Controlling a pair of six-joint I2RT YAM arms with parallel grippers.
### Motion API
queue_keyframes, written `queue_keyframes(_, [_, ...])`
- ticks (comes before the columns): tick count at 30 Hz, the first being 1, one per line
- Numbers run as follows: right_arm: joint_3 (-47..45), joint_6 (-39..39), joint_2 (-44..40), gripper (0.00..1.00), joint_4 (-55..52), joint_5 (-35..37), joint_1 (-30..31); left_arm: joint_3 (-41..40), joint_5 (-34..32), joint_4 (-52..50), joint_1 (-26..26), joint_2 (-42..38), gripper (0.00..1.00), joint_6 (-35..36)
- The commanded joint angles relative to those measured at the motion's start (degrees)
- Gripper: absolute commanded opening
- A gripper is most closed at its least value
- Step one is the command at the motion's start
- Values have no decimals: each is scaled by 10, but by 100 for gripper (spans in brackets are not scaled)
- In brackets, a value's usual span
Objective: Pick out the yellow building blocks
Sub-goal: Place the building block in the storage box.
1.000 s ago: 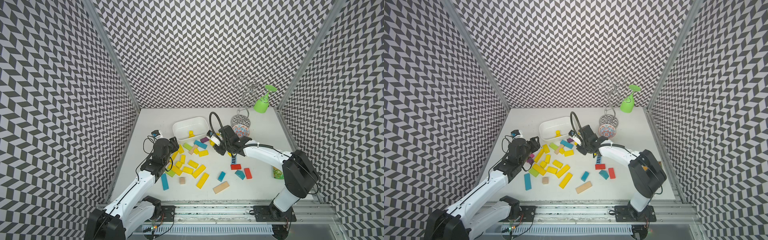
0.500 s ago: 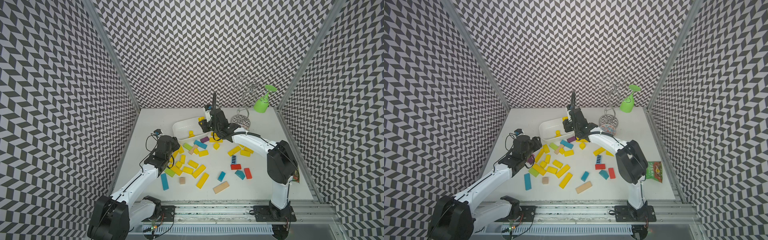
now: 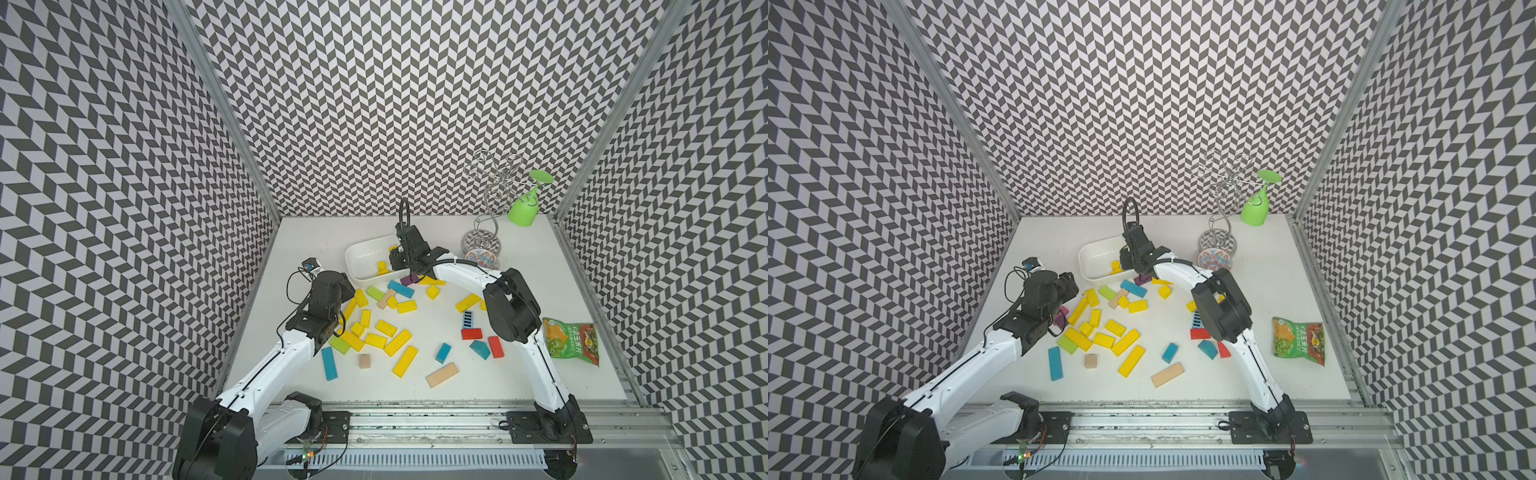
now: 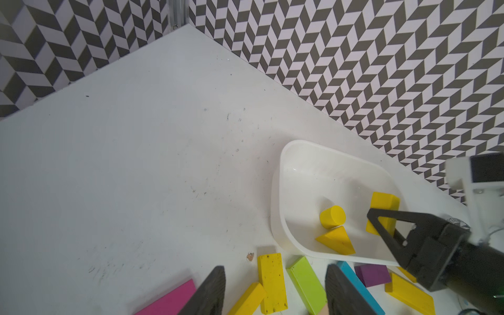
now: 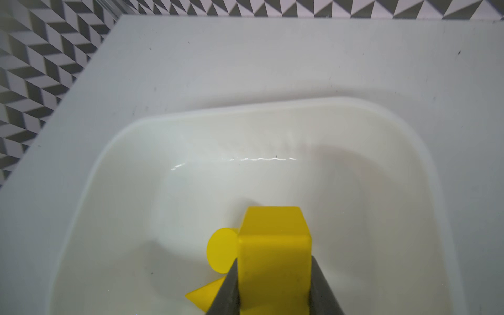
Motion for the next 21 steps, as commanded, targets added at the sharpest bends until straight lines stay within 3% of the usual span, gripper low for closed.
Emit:
queue_keyframes(1, [39, -18, 27, 6, 6, 19, 16, -8, -23, -9, 3, -20, 62, 8])
queue_keyframes(4, [57, -18, 45, 16, -7, 19, 17, -28, -23, -11, 3, -28, 62, -6])
queue_keyframes(8, [60, -14, 48, 43, -6, 26, 17, -32, -14, -21, 4, -26, 62, -17])
queue_keyframes(11, [61, -11, 43, 55, -7, 28, 17, -26, -5, -23, 4, -18, 62, -17])
queue_keyframes(17, [61, -8, 5, 61, -11, 21, 17, 2, 19, -36, 6, 13, 62, 5])
queue_keyframes(21, [51, -31, -63, 62, -21, -19, 17, 30, 86, -47, 12, 58, 62, 45])
